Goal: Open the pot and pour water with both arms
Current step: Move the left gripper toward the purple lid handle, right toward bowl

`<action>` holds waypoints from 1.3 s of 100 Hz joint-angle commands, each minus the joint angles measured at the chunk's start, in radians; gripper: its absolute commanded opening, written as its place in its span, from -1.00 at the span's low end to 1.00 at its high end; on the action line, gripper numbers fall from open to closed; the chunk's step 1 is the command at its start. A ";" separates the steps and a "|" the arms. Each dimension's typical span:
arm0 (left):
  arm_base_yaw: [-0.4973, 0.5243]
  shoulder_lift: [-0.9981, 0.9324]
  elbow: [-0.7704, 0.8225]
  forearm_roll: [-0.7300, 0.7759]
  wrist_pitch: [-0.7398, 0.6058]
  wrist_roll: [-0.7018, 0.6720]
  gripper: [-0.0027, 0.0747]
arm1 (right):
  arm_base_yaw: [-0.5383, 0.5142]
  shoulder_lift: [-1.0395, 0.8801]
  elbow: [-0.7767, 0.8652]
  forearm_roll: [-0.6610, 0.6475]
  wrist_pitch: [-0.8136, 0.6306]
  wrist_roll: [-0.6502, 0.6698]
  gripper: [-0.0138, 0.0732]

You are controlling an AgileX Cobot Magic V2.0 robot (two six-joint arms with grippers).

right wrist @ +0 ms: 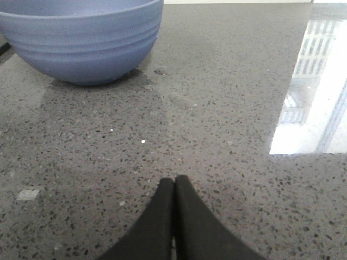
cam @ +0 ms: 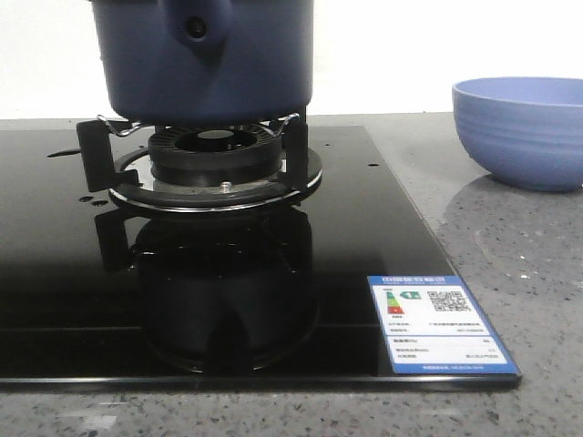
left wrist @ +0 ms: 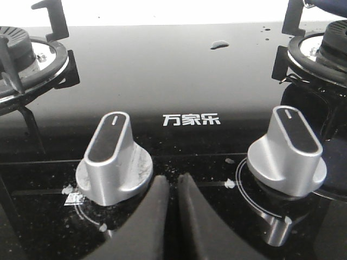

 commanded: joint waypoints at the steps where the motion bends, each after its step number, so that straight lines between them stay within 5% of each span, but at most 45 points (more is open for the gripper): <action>1: -0.008 -0.026 0.028 -0.012 -0.046 -0.009 -0.98 | 0.001 -0.017 0.026 -0.012 -0.011 -0.009 -0.83; 79: -0.008 -0.026 0.028 -0.012 -0.046 -0.009 -0.98 | 0.001 -0.017 0.026 -0.012 -0.012 -0.009 -0.83; 104: -0.008 -0.026 0.028 0.001 -0.070 -0.009 -0.98 | 0.001 -0.017 0.026 -0.013 -0.197 -0.009 -0.83; 130: -0.008 -0.026 0.028 -0.457 -0.396 -0.009 -0.98 | 0.001 -0.017 0.026 0.211 -0.485 -0.009 -0.83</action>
